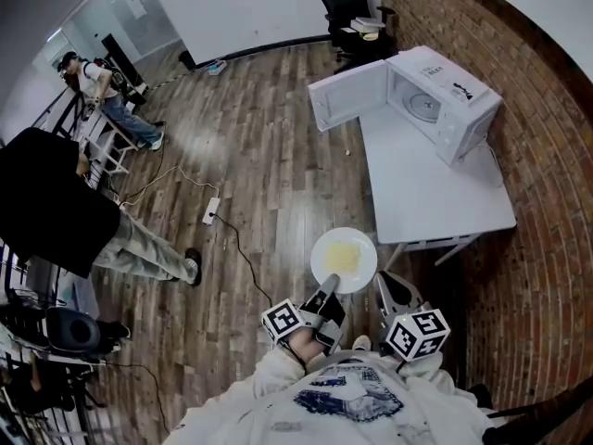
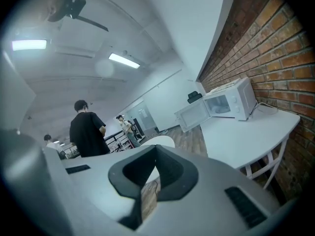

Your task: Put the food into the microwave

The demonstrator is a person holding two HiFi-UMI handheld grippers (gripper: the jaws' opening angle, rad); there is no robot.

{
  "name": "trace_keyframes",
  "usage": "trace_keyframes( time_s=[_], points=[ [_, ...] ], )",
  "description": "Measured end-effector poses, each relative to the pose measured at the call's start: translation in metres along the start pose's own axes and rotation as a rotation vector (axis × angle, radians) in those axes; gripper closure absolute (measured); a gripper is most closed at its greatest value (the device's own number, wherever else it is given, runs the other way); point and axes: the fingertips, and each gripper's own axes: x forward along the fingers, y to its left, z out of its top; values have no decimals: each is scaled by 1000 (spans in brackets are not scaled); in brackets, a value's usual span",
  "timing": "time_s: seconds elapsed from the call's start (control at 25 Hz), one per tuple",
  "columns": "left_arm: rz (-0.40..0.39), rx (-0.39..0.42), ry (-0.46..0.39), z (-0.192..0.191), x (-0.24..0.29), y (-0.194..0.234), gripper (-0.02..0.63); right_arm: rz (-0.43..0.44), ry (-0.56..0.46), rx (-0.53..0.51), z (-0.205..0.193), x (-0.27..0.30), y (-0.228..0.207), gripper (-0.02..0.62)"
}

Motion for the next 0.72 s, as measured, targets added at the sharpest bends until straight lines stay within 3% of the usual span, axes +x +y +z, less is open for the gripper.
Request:
trace_keyframes(
  time_s=[0.24,0.72],
  points=[
    [-3,8,-52,4,-2,-1,579,51,22,-8,-1,8,2,581],
    [3,15,-95,12,8,7,579,76,58,7,-4,24,-15,581]
  ],
)
